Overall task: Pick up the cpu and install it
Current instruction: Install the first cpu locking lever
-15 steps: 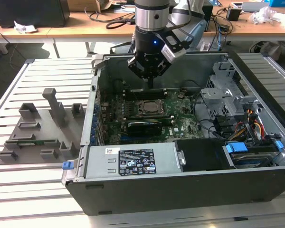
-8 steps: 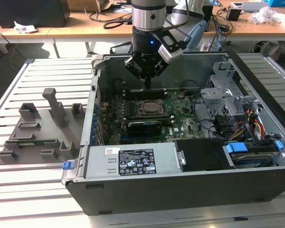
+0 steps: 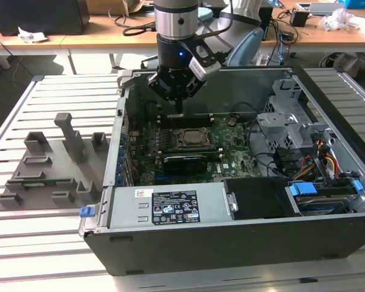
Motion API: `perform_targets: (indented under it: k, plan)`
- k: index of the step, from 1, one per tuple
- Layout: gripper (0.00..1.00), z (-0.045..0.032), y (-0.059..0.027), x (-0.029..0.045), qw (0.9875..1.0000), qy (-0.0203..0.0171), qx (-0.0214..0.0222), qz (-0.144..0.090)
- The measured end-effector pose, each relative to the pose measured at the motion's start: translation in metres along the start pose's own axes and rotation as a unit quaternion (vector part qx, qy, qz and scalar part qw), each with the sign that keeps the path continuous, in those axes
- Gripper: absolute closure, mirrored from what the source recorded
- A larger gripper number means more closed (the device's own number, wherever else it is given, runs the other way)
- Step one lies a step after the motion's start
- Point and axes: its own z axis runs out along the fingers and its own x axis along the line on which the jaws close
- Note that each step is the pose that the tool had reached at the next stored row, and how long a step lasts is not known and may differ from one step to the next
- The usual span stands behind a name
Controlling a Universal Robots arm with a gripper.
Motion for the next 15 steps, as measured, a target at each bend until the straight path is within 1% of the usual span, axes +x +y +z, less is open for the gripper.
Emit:
perform_targets:
  k: [4, 5, 8, 10, 11, 15]
  plan:
    - [0.89, 0.0006, 0.0097, 0.0116, 1.0, 0.0, 0.0, 0.0]
    - [0.89, 0.0014, 0.0139, 0.0172, 1.0, 0.0, 0.0, 0.0]
    - [0.89, 0.0031, 0.0198, 0.0248, 1.0, -0.0001, 0.0, 0.0]
    - [0.89, 0.0061, 0.0265, 0.0305, 1.0, -0.0001, -0.0001, 0.0]
    - [0.89, 0.0095, 0.0306, 0.0321, 1.0, 0.0, 0.0, 0.0]
    - [0.89, 0.0174, 0.0391, 0.0349, 1.0, 0.0, 0.0, 0.0]
